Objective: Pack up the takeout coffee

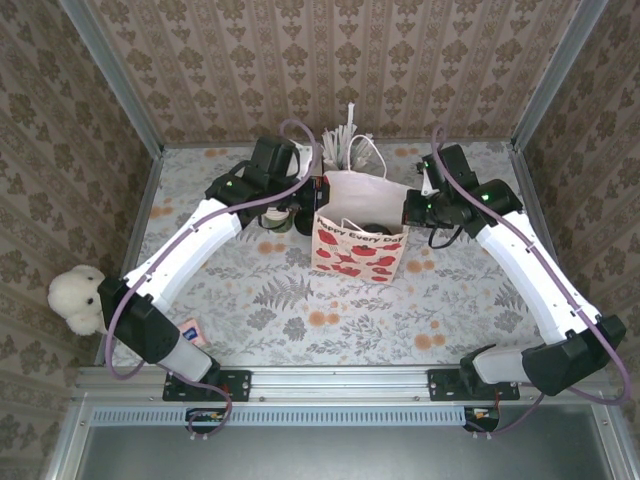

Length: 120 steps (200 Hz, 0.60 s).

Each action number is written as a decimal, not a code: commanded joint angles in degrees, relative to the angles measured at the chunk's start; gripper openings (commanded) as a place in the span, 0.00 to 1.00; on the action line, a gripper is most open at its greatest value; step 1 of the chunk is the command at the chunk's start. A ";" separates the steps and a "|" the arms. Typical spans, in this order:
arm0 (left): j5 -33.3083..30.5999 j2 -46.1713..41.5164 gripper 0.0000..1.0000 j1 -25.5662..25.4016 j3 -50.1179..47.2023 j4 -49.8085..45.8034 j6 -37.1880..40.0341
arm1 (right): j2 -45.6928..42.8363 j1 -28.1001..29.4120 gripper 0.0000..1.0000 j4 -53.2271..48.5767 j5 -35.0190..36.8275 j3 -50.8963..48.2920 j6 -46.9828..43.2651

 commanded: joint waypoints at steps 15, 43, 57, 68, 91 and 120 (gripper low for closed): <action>1.89 -2.80 0.00 -0.57 -0.83 -2.05 -2.87 | -0.69 -1.06 0.00 -3.69 -3.80 1.80 -4.92; -2.11 -7.95 0.00 -0.62 -3.88 -6.20 -1.56 | -0.97 -0.99 0.00 -2.38 -12.87 -0.86 -4.77; -2.08 -9.96 0.00 0.40 -5.62 -7.21 -1.94 | -0.65 -0.55 0.00 -1.15 -15.49 -1.87 -3.74; -1.62 -11.30 0.00 1.01 -7.32 -7.27 -2.58 | -0.28 -0.19 0.02 -0.21 -16.42 -1.87 -3.29; -3.26 -13.37 0.00 1.63 -10.86 -7.31 -3.46 | 1.16 0.37 0.07 1.70 -17.66 -0.86 -2.97; -8.68 -17.24 0.00 1.82 -15.01 -5.51 -6.19 | 4.37 0.29 0.35 3.63 -16.09 3.82 -4.44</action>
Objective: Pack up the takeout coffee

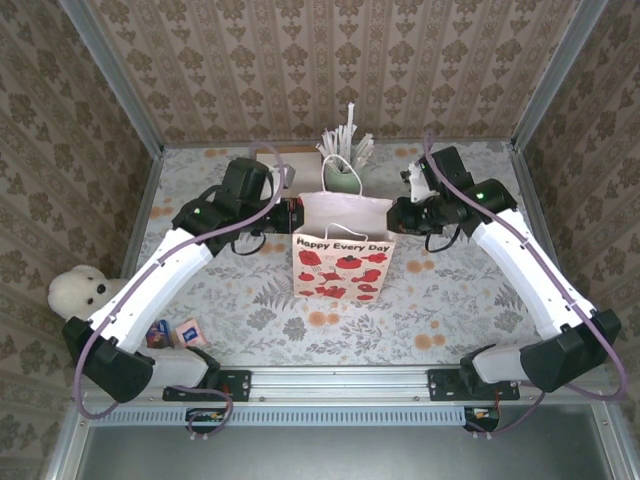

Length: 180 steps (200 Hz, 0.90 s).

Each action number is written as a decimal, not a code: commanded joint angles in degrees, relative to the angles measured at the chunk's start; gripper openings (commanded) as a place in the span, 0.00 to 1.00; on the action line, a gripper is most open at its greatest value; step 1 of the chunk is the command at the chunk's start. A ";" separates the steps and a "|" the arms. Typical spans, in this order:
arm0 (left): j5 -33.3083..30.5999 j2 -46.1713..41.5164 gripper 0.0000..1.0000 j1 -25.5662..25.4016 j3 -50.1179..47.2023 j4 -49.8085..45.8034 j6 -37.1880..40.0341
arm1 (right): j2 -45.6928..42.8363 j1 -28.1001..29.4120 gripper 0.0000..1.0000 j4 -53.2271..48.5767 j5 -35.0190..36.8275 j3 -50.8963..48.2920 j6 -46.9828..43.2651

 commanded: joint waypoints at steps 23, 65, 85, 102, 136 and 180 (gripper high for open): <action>-6.53 -5.18 0.00 0.13 -5.17 1.92 -5.14 | 6.22 0.05 0.55 3.12 3.54 11.73 -3.41; -12.81 -7.86 0.00 -1.13 -10.24 7.59 -12.14 | 9.04 -0.85 0.81 16.65 8.13 13.73 -7.71; -15.62 -7.43 0.00 -2.15 -9.77 6.76 -13.58 | 13.82 -2.04 0.88 21.63 8.54 16.85 -9.99; -17.06 -7.51 0.00 -3.17 -9.99 7.14 -14.60 | 20.58 -2.93 0.95 21.85 7.00 23.11 -12.22; -16.99 -7.66 0.07 -3.67 -9.19 3.35 -14.41 | 34.60 -4.29 0.95 19.94 4.13 38.71 -16.64; -8.35 -12.63 0.59 -0.92 -9.53 1.27 -5.92 | 47.39 -6.68 0.82 20.52 -3.80 53.98 -16.44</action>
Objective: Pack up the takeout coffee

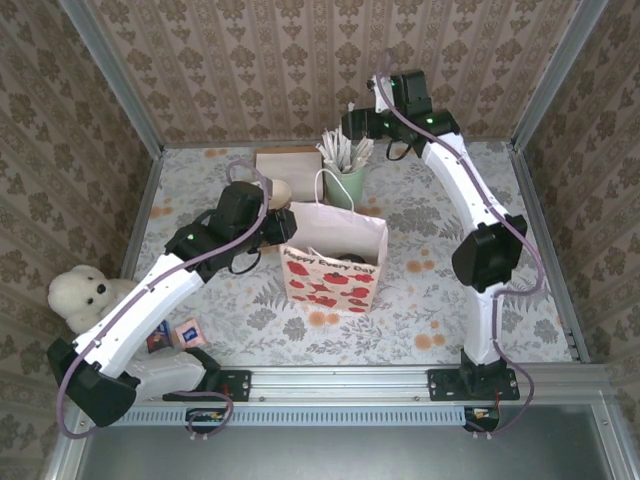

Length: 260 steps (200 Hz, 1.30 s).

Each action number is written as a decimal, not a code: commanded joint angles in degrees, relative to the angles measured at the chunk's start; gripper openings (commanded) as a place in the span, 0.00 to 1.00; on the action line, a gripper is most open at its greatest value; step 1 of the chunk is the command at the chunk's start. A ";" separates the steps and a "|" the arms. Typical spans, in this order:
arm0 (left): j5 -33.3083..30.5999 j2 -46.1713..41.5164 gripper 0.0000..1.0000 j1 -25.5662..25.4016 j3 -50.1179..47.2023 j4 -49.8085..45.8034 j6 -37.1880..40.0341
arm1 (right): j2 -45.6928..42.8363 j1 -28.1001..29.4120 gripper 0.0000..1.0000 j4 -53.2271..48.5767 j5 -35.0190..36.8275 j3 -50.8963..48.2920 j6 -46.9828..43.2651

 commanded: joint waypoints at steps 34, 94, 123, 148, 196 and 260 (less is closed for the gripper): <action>10.19 -10.20 0.91 9.63 -0.66 -6.08 10.25 | 8.49 -1.34 0.77 3.49 -7.01 9.62 -2.34; 9.83 -12.19 1.00 29.66 -7.12 -12.68 2.77 | 13.73 -1.43 0.68 7.52 -6.74 14.17 -0.71; 11.87 -7.40 1.00 31.44 -14.54 -1.58 -2.75 | 15.45 -1.42 0.65 9.49 -4.82 14.86 1.10; 12.87 -1.66 1.00 29.55 -17.64 3.71 -5.84 | 16.40 -1.39 0.60 10.20 -5.51 15.69 1.99; 11.37 4.71 1.00 25.04 -19.51 4.28 -4.22 | 17.35 -1.28 0.51 11.44 -8.17 15.63 2.87; 9.45 8.90 1.00 20.37 -21.13 6.69 -5.63 | 17.55 -1.31 0.40 13.85 -8.40 15.67 3.99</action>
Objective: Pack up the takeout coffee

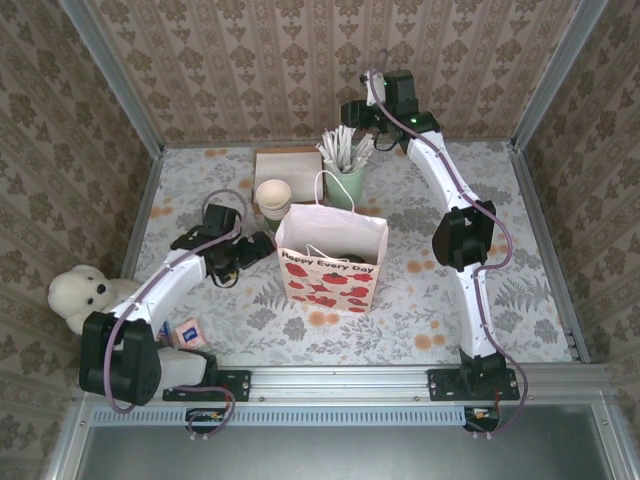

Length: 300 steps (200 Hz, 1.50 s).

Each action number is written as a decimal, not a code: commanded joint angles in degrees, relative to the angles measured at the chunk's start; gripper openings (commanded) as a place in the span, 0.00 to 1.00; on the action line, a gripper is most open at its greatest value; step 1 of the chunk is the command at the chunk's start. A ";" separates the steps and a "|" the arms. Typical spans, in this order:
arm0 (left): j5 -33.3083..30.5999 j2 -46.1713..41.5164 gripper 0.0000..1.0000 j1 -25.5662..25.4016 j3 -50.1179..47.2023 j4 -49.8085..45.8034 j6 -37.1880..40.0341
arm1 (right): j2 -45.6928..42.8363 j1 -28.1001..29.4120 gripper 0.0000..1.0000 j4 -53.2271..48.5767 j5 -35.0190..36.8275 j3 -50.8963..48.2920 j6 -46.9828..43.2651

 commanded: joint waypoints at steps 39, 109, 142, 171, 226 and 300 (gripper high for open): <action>-2.57 3.38 1.00 -5.03 0.81 -2.15 0.17 | 0.87 0.13 0.32 3.16 -1.86 2.14 0.41; -1.98 4.05 1.00 -11.33 1.04 -5.34 -1.41 | -0.37 0.21 0.19 4.92 0.31 1.16 0.59; -2.05 3.75 1.00 -12.43 0.65 -7.22 -2.01 | -1.65 0.39 0.10 6.80 1.54 0.42 0.16; -1.41 3.65 1.00 -12.87 0.78 -7.51 -2.06 | -4.22 0.66 0.06 10.38 3.49 -2.58 -0.74; -0.47 2.44 1.00 -12.96 0.70 -6.92 -2.78 | -11.64 0.84 0.01 15.87 4.67 -10.94 -1.85; -2.17 0.10 1.00 -12.70 1.57 -8.59 -1.43 | -29.65 1.32 0.00 26.47 7.54 -32.61 -5.12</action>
